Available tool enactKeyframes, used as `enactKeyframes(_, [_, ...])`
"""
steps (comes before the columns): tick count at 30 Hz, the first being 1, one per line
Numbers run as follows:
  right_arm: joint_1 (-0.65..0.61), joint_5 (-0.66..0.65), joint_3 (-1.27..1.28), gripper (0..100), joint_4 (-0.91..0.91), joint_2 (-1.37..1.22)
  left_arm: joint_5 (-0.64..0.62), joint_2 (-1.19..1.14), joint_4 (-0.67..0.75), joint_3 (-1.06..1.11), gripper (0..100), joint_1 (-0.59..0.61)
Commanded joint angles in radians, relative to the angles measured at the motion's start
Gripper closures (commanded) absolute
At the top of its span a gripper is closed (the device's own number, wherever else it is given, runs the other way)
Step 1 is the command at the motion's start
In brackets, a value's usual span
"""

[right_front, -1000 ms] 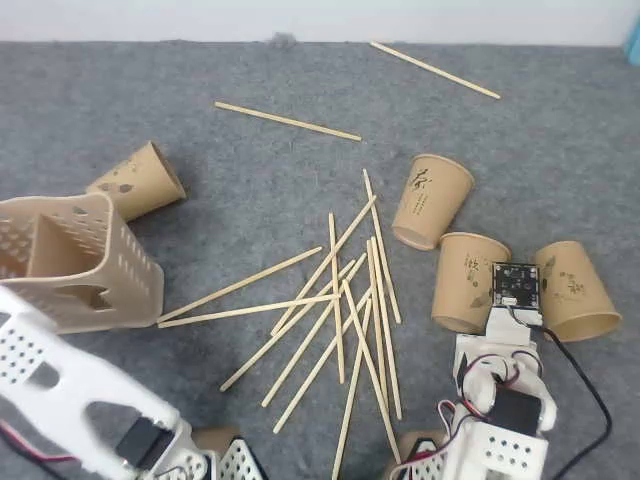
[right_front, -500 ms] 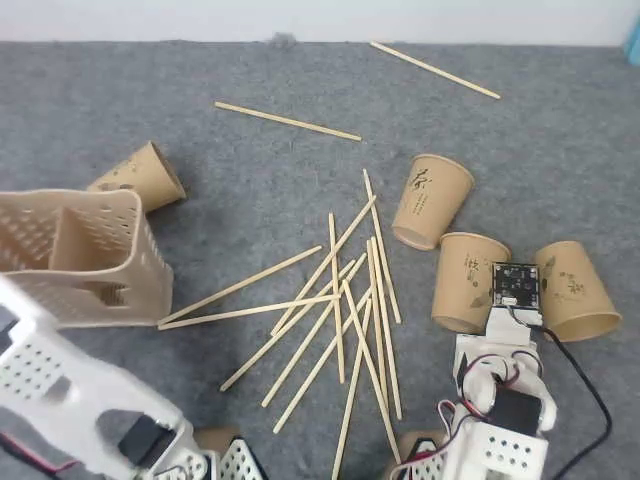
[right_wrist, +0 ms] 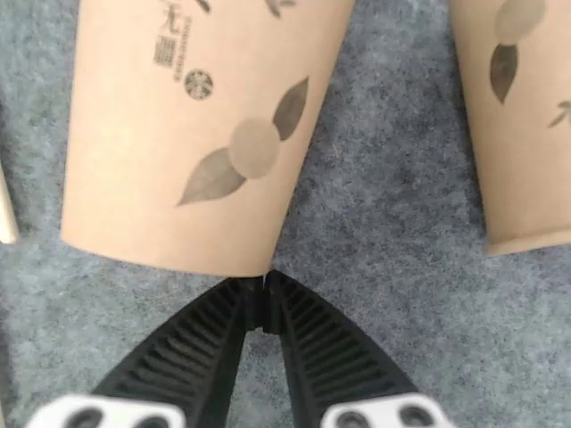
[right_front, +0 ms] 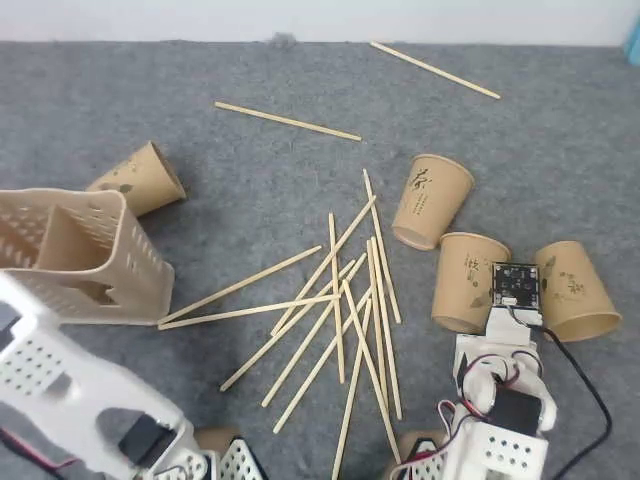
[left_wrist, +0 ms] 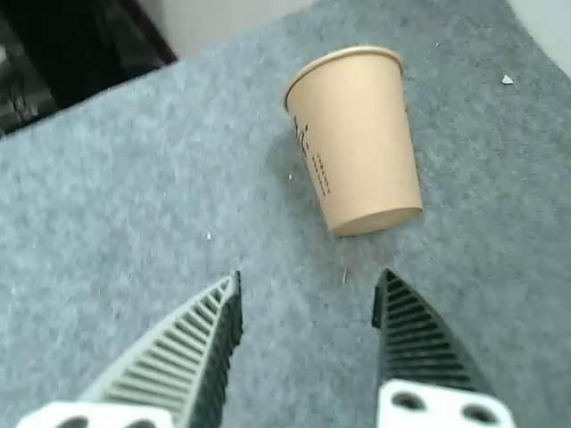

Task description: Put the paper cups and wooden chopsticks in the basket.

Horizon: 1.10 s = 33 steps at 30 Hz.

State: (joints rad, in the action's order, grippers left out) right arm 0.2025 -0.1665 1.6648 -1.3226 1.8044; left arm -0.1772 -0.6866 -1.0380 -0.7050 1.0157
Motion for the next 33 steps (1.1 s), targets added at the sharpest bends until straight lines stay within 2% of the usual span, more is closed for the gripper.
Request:
enactKeyframes(1, [0.010,-0.012,0.018,99.1,0.013,0.013,-0.009,-0.061,0.069,-0.105,77,-0.025])
enactKeyframes(7, [0.010,-0.012,0.018,99.1,0.013,0.013,0.141,-0.235,0.074,-0.331,77,-0.028])
enactKeyframes(11, [0.010,-0.012,0.018,99.1,0.013,0.013,0.144,-0.365,0.101,-0.570,77,-0.020])
enactKeyframes(17, [0.010,-0.012,0.018,99.1,0.013,0.013,0.150,-0.585,0.232,-0.835,77,-0.012])
enactKeyframes(22, [0.010,-0.012,0.018,99.1,0.013,0.013,0.150,-0.738,0.338,-0.923,77,-0.009])
enactKeyframes(27, [0.010,-0.012,0.018,99.1,0.013,0.013,0.150,-0.833,0.339,-0.952,77,-0.009])
enactKeyframes(30, [0.010,-0.012,0.018,99.1,0.013,0.013,0.150,-0.879,0.305,-0.949,77,-0.006])
enactKeyframes(33, [0.010,-0.012,0.018,99.1,0.013,0.013,0.150,-0.911,0.204,-0.951,77,0.009])
